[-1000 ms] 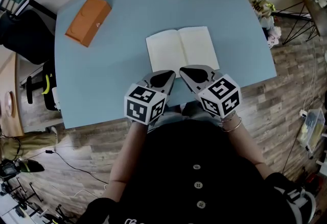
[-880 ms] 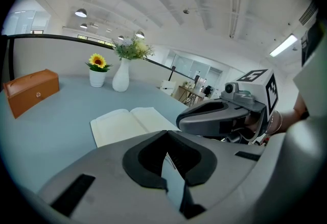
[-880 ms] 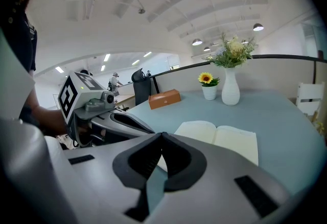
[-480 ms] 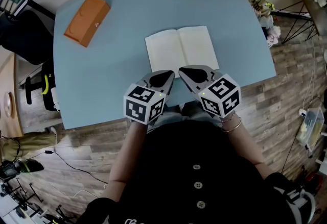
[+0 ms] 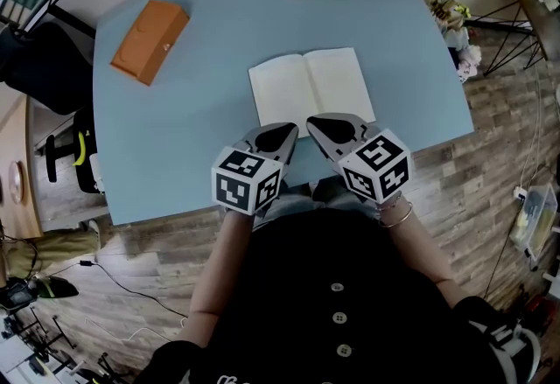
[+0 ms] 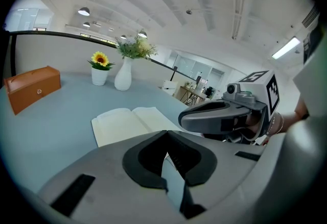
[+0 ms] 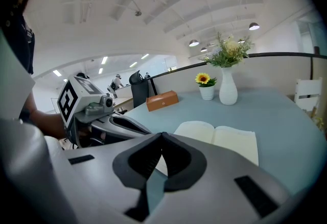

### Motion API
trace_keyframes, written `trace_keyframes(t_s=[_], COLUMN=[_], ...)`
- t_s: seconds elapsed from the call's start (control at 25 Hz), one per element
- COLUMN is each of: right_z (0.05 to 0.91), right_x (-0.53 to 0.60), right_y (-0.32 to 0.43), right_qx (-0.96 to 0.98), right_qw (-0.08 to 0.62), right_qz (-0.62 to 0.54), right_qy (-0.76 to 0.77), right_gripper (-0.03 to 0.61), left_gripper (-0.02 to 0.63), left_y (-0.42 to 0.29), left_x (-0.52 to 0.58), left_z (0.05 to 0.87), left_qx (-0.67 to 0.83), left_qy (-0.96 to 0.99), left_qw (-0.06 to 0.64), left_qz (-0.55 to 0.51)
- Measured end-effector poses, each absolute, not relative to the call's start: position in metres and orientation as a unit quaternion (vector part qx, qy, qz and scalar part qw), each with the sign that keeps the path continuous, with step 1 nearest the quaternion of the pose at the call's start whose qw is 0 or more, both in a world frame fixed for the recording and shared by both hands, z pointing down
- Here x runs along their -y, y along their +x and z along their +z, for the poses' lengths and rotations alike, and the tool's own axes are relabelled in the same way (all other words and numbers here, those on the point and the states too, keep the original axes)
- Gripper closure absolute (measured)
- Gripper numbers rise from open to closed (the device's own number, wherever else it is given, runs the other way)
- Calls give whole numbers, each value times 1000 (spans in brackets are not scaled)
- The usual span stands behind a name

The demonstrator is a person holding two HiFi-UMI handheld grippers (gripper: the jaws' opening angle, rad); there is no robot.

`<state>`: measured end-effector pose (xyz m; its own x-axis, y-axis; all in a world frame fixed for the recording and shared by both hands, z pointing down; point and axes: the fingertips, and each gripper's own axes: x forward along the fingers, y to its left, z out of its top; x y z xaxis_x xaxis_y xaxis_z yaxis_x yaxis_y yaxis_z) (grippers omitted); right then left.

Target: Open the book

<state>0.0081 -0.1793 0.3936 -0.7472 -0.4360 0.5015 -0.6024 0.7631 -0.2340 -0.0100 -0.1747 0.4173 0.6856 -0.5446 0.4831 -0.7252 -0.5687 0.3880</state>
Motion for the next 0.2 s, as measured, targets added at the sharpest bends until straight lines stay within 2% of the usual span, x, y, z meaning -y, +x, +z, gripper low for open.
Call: trace_keyframes(t_s=[0.2], right_z=[392], right_x=[182], right_y=[10], right_qx=[916], right_qw=[206], right_qz=[197], right_qy=[282], right_gripper=[577], left_gripper=[601], left_y=[-7], left_x=[177], left_z=[418], left_qx=[365], left_qy=[872], left_qw=[286], left_qz=[158])
